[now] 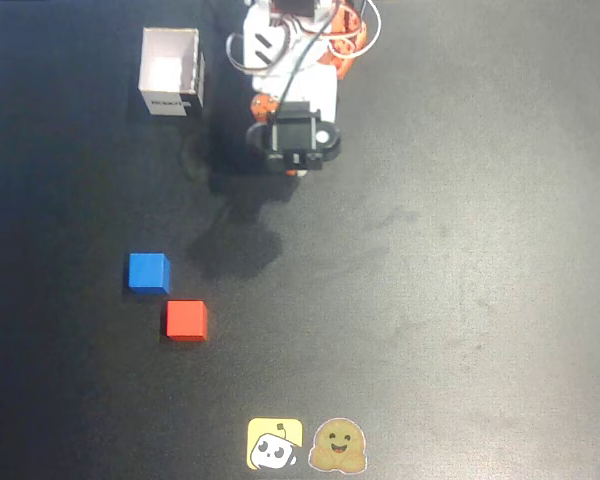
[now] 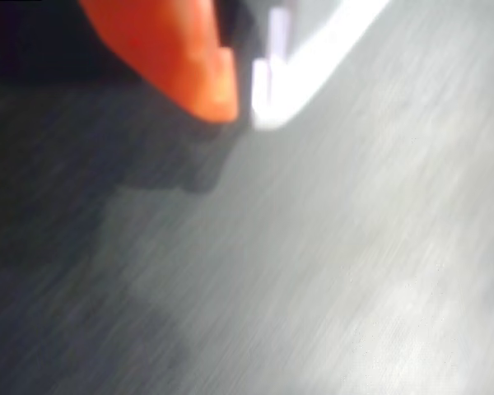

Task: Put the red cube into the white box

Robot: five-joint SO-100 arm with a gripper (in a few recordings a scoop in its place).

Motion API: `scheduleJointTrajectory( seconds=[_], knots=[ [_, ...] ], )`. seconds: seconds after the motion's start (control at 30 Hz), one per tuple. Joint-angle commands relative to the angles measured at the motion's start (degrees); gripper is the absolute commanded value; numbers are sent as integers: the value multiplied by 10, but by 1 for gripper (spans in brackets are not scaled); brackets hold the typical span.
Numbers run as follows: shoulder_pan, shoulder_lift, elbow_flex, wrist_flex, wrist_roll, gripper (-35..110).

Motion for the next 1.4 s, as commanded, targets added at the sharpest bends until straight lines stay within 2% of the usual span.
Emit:
scheduleJointTrajectory(
  seconds=[0.0, 0.1, 0.33, 0.47, 0.83, 1.07, 1.37],
  knots=[
    [25, -142, -69, -90, -31, 0],
    [55, -348, -200, -115, -56, 0],
    [102, -574, -342, -217, -62, 1],
    [137, -700, -450, -235, -62, 2],
    [185, -864, -591, -266, -125, 1],
    [176, -894, -633, -269, -163, 2],
    [150, -923, -669, -258, -164, 2]
  ],
)
